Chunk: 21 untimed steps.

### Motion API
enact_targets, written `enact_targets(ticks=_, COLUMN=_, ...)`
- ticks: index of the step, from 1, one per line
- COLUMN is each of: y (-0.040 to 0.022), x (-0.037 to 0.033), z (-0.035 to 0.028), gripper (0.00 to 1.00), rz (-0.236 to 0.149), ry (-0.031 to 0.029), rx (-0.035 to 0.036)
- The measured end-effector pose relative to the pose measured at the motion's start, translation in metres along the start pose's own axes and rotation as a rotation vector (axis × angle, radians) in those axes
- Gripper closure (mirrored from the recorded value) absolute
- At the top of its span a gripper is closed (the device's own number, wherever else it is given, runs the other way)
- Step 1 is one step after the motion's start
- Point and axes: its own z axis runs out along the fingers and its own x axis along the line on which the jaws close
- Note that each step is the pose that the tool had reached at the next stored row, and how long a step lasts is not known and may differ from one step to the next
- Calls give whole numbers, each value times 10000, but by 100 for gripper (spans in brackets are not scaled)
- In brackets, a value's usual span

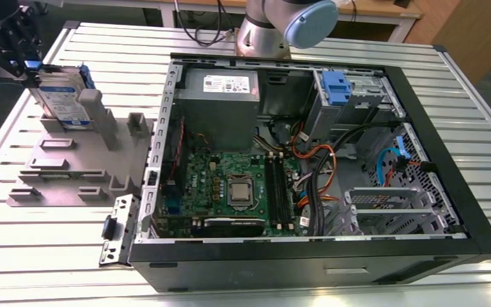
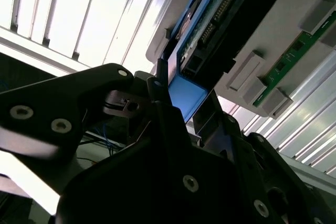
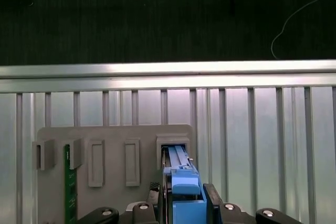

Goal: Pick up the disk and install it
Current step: 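Pick up the disk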

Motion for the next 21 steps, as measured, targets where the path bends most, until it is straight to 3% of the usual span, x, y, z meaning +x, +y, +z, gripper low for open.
enact_targets(ticks=2, y=-12, x=-1, z=5, gripper=55, rz=10, ry=2, rx=-65)
enact_targets(ticks=21, y=-20, x=1, z=77, gripper=55, rz=13, ry=19, rx=-84)
